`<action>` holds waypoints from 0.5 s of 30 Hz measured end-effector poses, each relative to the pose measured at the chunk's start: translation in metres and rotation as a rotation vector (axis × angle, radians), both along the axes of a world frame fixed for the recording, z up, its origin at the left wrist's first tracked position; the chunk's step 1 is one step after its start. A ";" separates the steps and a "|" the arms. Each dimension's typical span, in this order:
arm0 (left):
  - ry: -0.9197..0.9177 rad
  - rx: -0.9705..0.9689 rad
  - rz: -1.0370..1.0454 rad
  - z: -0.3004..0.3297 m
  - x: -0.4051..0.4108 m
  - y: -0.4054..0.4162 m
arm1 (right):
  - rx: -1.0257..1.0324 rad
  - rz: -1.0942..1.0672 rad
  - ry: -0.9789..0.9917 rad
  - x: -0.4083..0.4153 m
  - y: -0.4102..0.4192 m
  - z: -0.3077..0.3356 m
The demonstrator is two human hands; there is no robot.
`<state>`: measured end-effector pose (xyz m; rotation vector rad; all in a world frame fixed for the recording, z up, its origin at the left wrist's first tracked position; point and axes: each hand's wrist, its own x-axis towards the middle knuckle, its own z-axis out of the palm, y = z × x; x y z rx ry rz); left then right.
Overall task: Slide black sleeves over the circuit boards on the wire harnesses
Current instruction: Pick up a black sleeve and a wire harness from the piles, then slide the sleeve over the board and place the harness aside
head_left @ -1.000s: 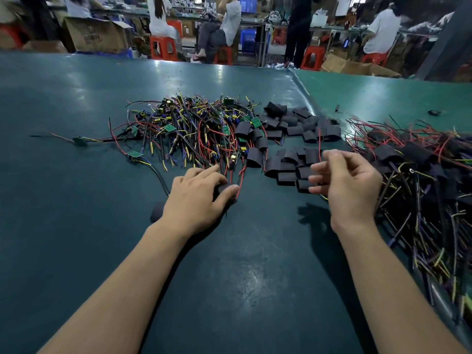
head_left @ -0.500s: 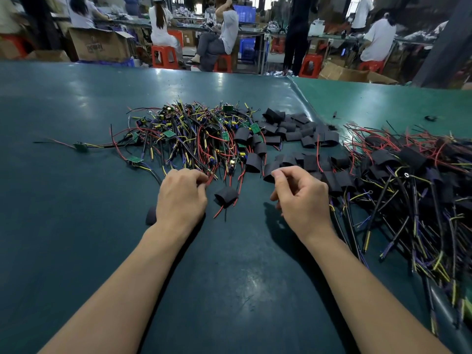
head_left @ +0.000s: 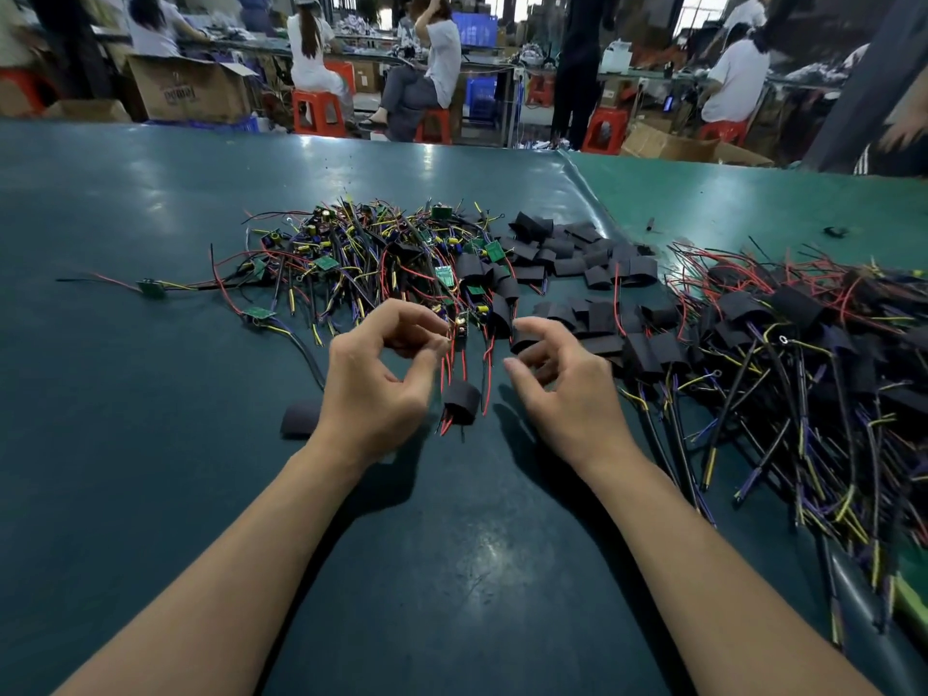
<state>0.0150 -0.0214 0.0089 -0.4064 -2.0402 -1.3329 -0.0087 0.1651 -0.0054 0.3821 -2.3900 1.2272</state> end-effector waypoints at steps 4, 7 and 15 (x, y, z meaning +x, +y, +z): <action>-0.156 -0.311 -0.002 -0.006 -0.002 0.004 | 0.068 0.029 0.005 0.000 -0.001 0.001; -0.174 -0.424 0.238 -0.007 -0.005 0.004 | 0.084 0.037 -0.022 0.000 -0.001 0.001; -0.164 -0.499 0.699 -0.003 -0.012 -0.013 | 0.100 0.022 -0.066 -0.002 -0.002 0.001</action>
